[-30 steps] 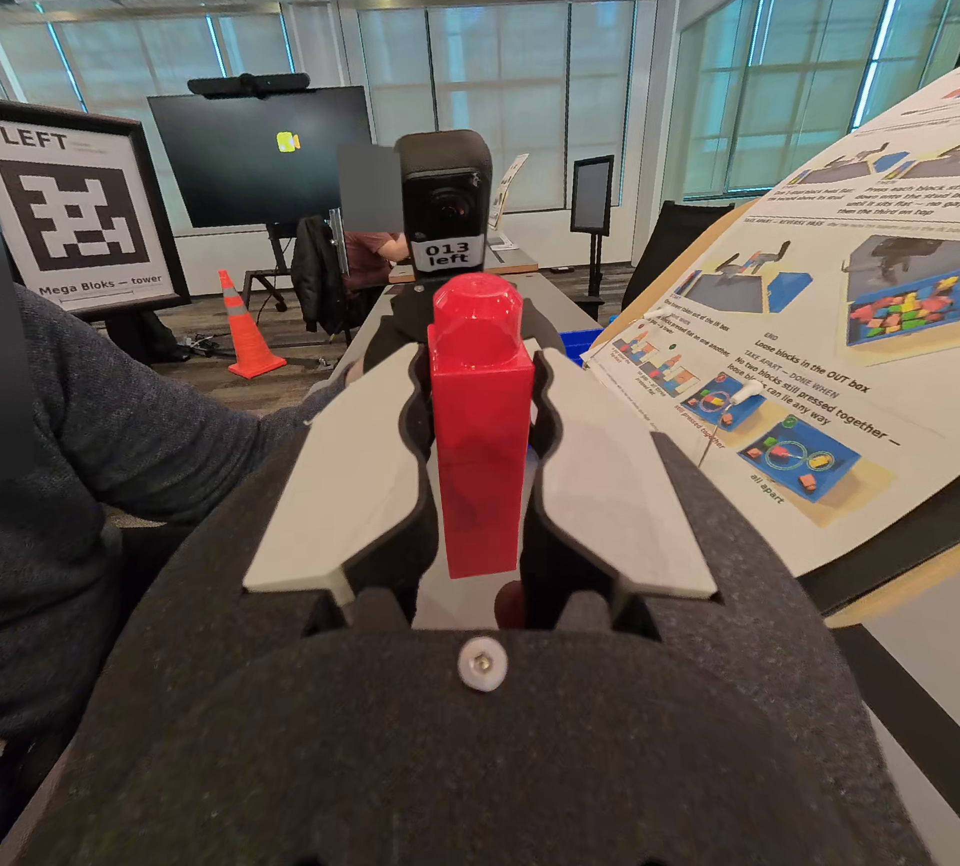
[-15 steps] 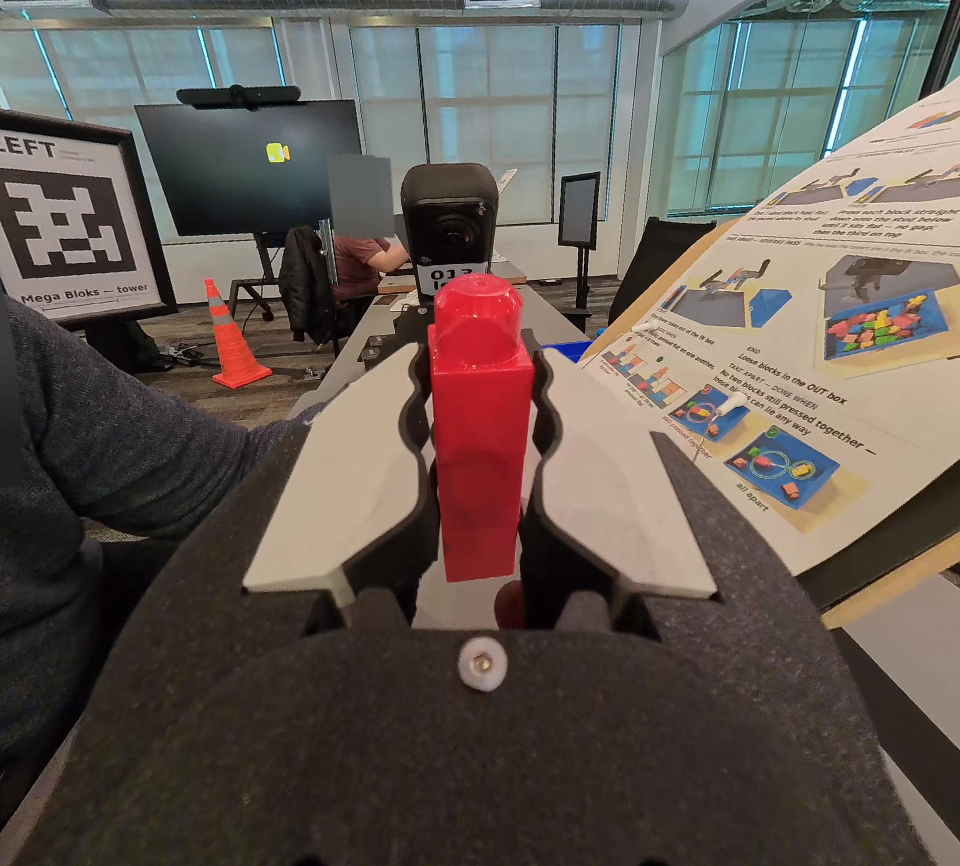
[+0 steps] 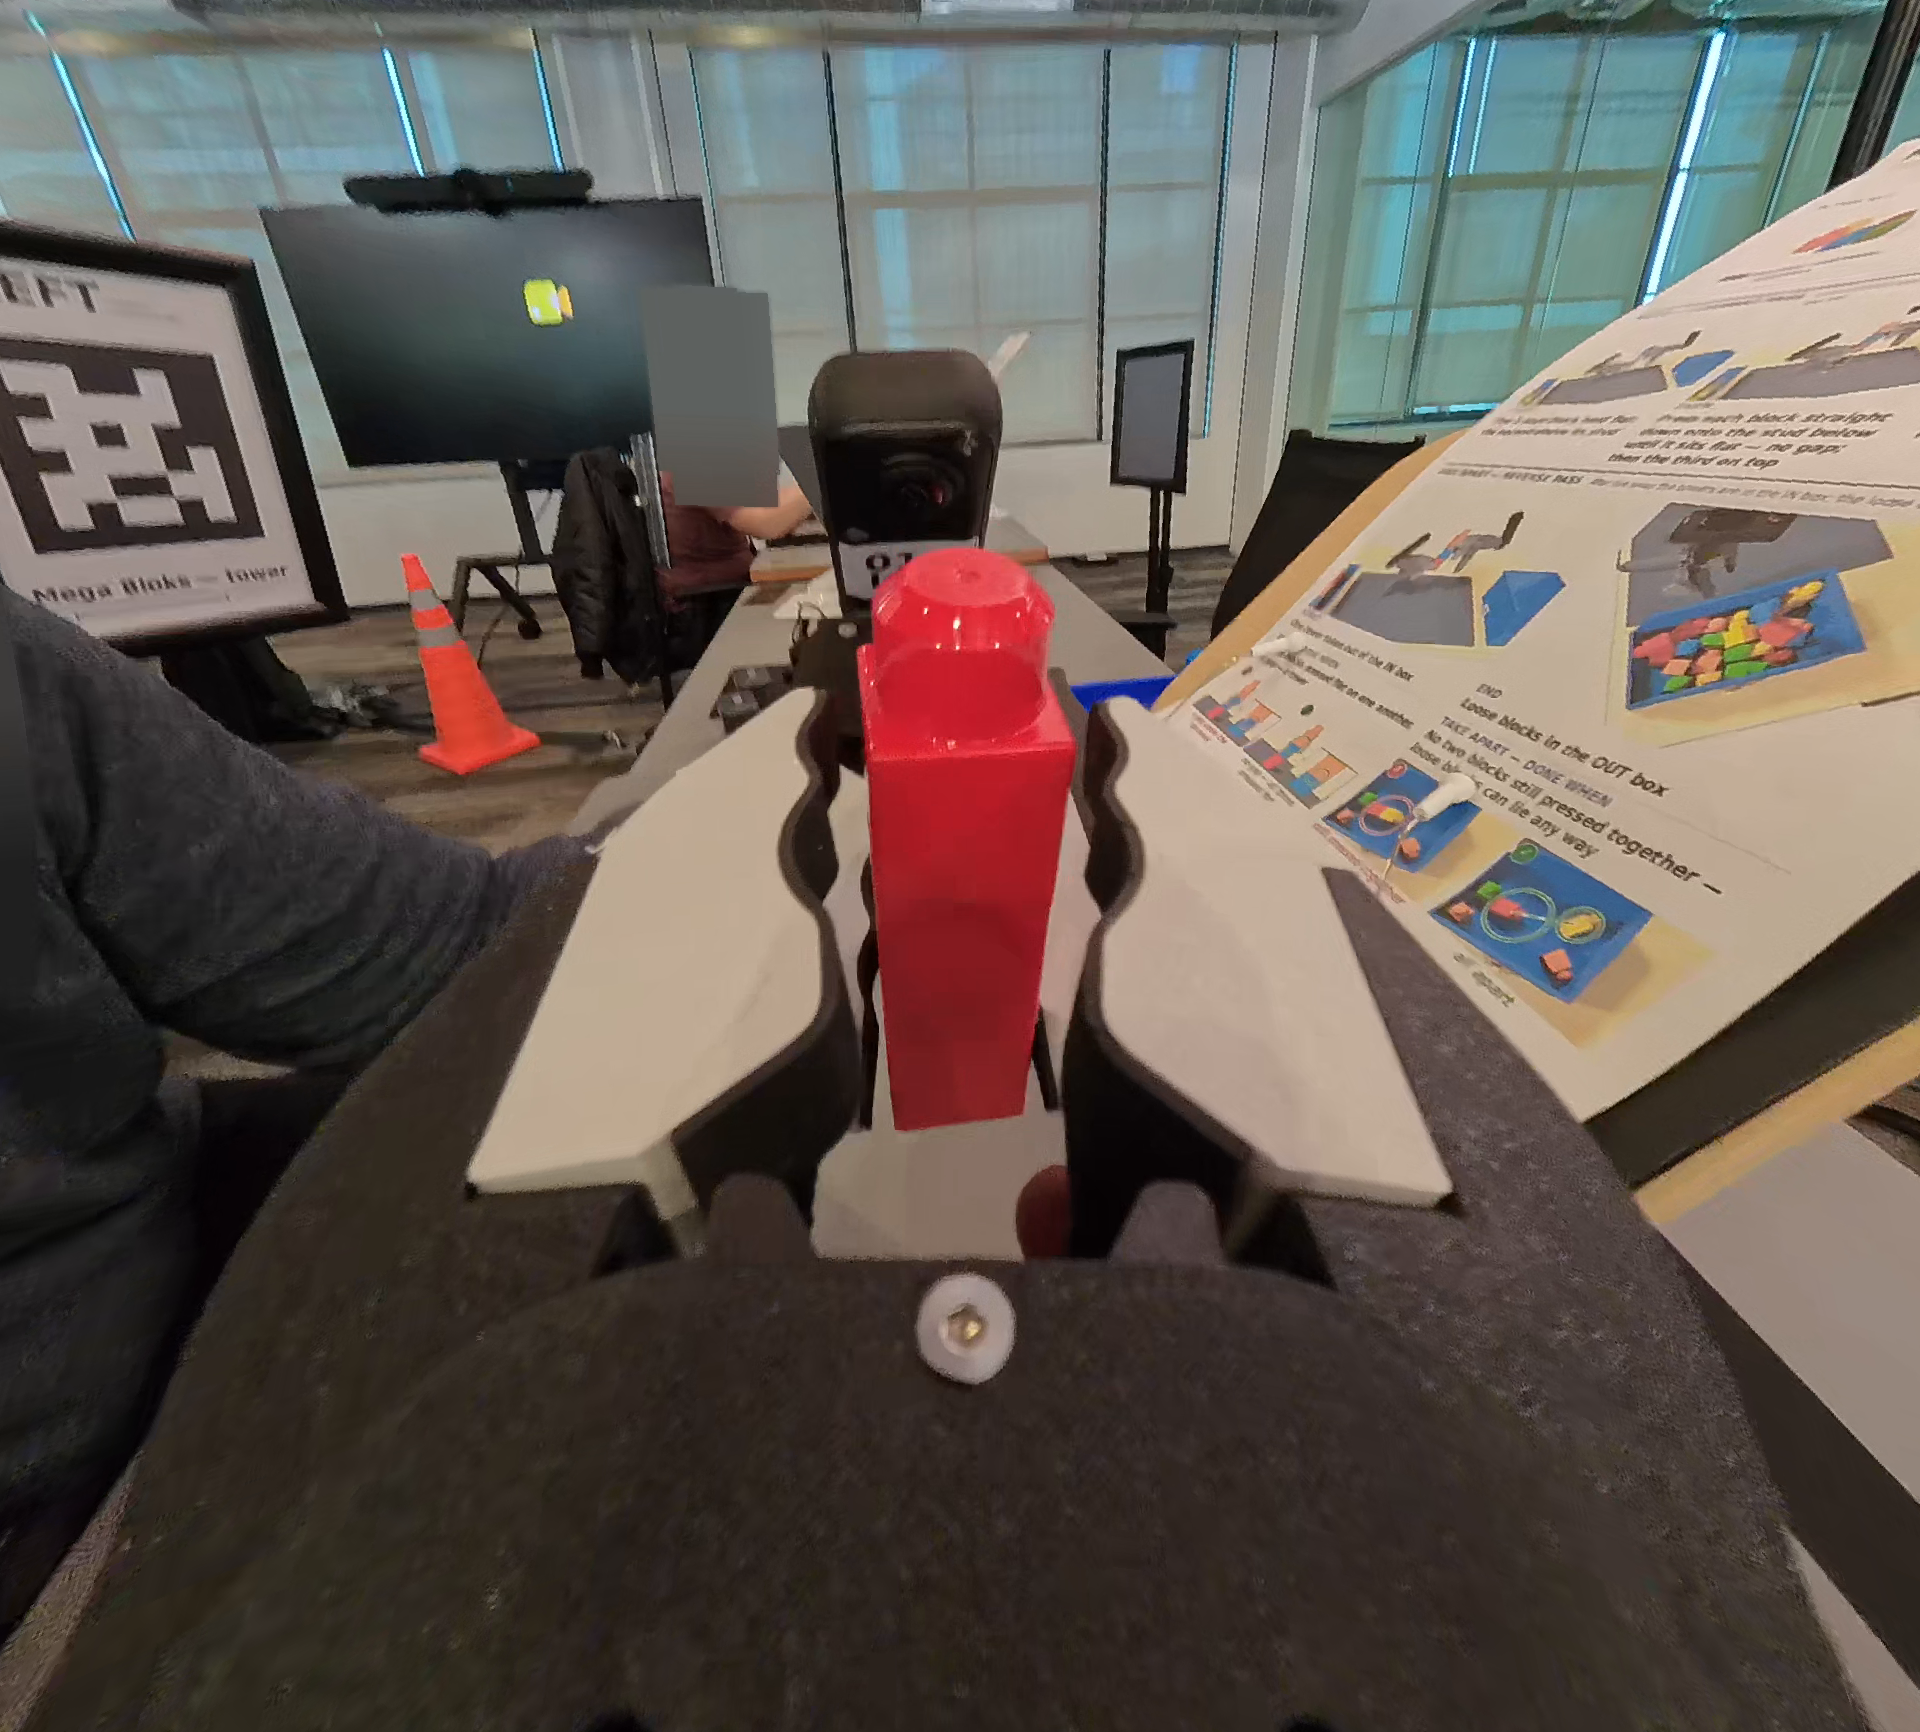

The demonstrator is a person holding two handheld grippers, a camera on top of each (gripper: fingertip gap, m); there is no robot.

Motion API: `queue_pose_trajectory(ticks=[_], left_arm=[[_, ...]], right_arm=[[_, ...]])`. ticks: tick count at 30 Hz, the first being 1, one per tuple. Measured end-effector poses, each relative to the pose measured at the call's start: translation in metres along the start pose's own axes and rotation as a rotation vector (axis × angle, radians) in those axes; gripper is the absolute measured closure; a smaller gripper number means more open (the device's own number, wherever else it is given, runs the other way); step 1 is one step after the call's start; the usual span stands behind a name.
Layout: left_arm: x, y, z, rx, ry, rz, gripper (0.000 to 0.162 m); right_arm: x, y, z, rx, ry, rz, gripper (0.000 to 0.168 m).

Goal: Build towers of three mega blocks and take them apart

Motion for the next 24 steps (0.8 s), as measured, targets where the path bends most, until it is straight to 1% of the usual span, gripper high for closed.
queue_pose_trajectory(ticks=[1, 3, 6, 10, 13, 15, 21, 24], left_arm=[[-0.0006, 0.0001, -0.0001, -0.004, -0.006, 0.002, 0.123], [-0.0029, 0.0009, -0.0026, -0.028, -0.007, 0.020, 0.123], [-0.0029, 0.0024, -0.0041, -0.038, -0.013, 0.020, 0.123], [0.0007, 0.0010, -0.0037, -0.034, -0.008, -0.011, 0.123], [0.0005, 0.0028, -0.0041, -0.015, 0.010, 0.003, 0.123], [0.0022, 0.0030, -0.0019, 0.010, 0.022, -0.011, 0.123], [0.0006, 0.0045, 0.0009, 0.007, -0.006, -0.013, 0.123], [0.0007, 0.0035, 0.0000, -0.016, -0.029, -0.017, 0.123]], right_arm=[[-0.0018, -0.0001, 0.0005, 0.001, -0.015, 0.026, 0.123], [-0.0040, -0.0007, 0.0022, 0.001, -0.053, 0.065, 0.131], [-0.0035, -0.0009, 0.0034, -0.007, -0.070, 0.089, 0.131], [-0.0007, -0.0017, 0.0035, -0.005, -0.066, 0.063, 0.131], [0.0000, -0.0025, 0.0040, 0.003, -0.054, 0.060, 0.131], [0.0016, -0.0038, 0.0040, -0.010, -0.081, 0.063, 0.131], [0.0009, -0.0058, 0.0002, -0.040, -0.085, 0.080, 0.132], [0.0027, -0.0038, 0.0045, -0.065, -0.199, 0.076, 0.131]])
Point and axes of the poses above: each gripper's, where its closed fingertips meet, y out along the fingers, x out of its top, z = x × y across the jaws, the point moved 4 cm from there along -y, back along the fingers, and after that the axes turned 4 degrees about -z, right-handed, at the moved point
